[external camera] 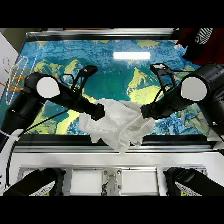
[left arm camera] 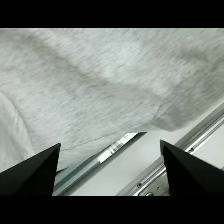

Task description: Fold the clothes and pants, and hang the long-sleeved shirts on hangers.

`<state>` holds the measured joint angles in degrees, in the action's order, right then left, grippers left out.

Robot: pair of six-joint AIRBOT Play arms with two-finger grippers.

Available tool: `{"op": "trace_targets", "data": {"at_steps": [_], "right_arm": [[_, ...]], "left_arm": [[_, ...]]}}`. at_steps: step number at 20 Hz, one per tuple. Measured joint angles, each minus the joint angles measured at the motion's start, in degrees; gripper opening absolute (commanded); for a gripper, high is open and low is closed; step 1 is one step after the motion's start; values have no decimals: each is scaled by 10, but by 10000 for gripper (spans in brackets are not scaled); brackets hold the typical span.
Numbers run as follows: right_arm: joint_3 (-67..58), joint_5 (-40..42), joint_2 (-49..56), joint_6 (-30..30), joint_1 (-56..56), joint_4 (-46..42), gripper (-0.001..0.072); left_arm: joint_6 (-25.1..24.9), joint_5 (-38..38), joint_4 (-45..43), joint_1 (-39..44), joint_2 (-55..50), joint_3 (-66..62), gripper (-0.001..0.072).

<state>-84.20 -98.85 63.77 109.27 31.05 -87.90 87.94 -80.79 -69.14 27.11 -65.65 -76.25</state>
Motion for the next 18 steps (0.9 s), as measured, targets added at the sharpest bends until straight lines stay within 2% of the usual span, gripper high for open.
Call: {"op": "trace_targets", "data": {"at_steps": [3,6,10,14,18], "right_arm": [[0,0,0,0,0,0,23],[0,0,0,0,0,0,23],[0,0,0,0,0,0,23],[0,0,0,0,0,0,23],[0,0,0,0,0,0,23]], "left_arm": [[-5,3,0,-48,15,-30,700],[-11,14,-12,-133,21,-54,701],[-15,37,-96,-269,7,-65,701],[-16,86,-164,-405,-48,-68,701],[-33,167,-188,-497,-135,-69,700]]}}
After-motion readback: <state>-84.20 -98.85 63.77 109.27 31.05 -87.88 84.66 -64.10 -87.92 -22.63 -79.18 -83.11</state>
